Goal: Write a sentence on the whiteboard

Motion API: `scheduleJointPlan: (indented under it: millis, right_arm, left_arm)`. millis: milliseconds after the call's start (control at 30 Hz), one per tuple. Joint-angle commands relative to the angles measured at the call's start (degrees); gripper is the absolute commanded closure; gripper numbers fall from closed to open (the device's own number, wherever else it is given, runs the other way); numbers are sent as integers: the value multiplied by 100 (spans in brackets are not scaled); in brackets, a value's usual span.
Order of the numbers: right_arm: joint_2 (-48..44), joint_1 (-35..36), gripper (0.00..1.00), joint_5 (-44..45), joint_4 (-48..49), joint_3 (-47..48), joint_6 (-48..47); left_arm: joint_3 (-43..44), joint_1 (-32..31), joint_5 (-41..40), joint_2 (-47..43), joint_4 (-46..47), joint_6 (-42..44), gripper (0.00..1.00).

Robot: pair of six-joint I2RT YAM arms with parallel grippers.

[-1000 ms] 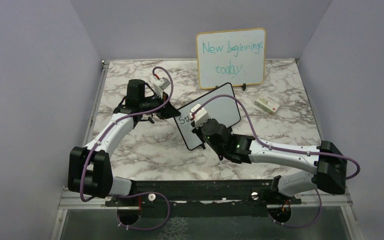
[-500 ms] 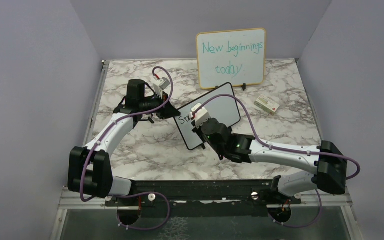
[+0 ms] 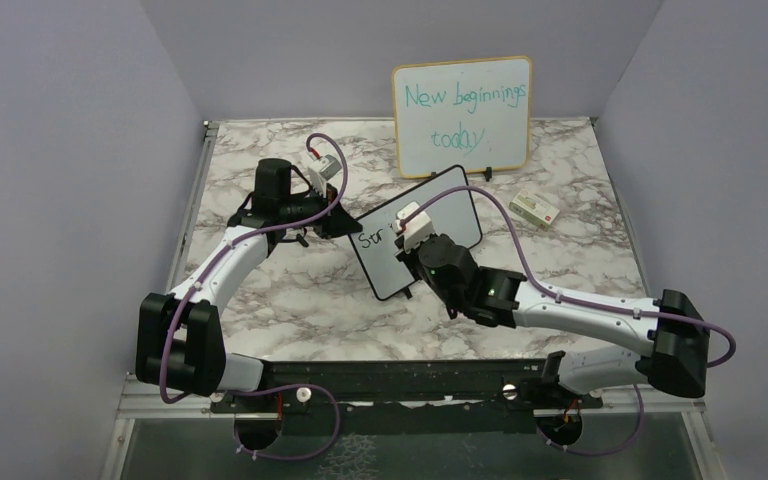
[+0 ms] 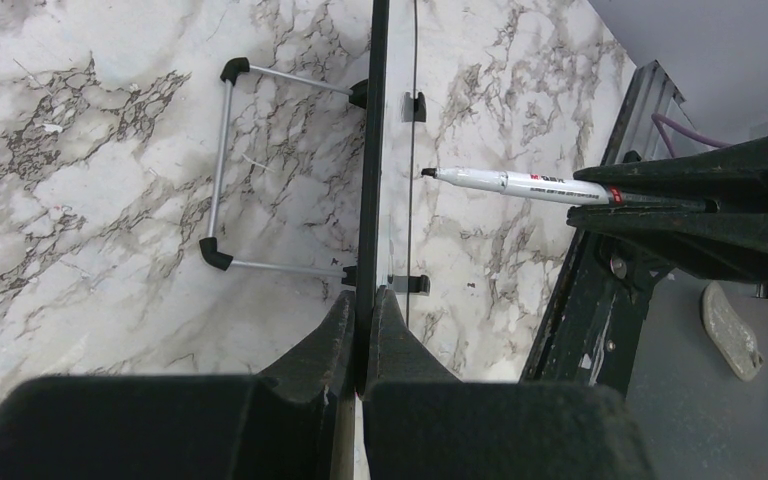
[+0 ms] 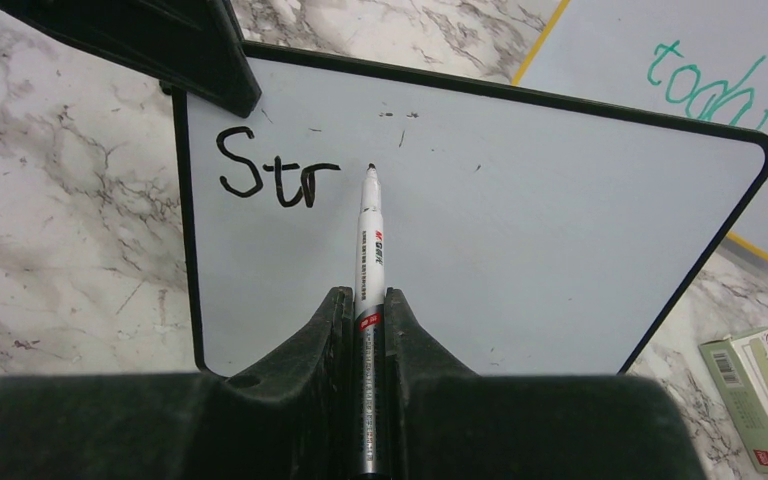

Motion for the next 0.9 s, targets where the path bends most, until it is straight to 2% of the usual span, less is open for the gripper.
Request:
scheduleJointPlan:
  millis: [0, 867]
  right_arm:
    - [35, -50, 100, -110, 109, -51, 81]
    - [339, -121, 100, -280, 226, 38, 107]
  left_arm:
    - [-115, -131, -521, 241, -602, 324, 100]
    - [-115, -131, -527, 233, -624, 324, 100]
